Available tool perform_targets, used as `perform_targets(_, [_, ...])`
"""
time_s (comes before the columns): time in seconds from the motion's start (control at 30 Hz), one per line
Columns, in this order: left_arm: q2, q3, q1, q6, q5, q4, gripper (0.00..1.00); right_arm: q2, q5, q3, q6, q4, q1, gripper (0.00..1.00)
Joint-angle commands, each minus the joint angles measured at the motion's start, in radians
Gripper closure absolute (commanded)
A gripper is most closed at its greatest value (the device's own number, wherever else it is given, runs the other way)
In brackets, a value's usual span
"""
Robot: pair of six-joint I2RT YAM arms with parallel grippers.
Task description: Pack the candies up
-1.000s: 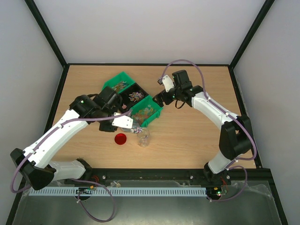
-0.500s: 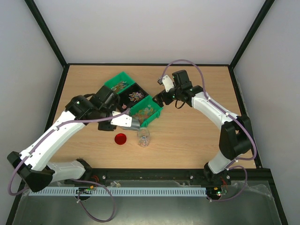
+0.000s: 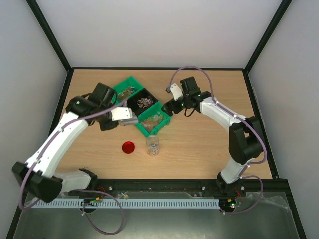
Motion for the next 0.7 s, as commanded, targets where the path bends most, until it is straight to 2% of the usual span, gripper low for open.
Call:
perform_targets(0.0, [0.141, 0.071, 0.082, -0.060, -0.064, 0.026, 0.98, 0.039, 0.030, -0.001, 0.028, -0.021, 0.001, 0.09])
perform_targets(0.17, [0.303, 0.164, 0.093, -0.082, -0.154, 0.004, 0.98, 0.067, 0.096, 0.005, 0.044, 0.001, 0.014, 0.15])
perform_targets(0.47, [0.598, 0.412, 0.094, -0.095, -0.209, -0.098, 0.98, 0.145, 0.228, 0.017, 0.031, 0.033, 0.085, 0.24])
perform_targets(0.67, [0.699, 0.477, 0.083, -0.067, -0.221, -0.148, 0.98, 0.183, 0.303, 0.020, 0.015, 0.050, 0.150, 0.41])
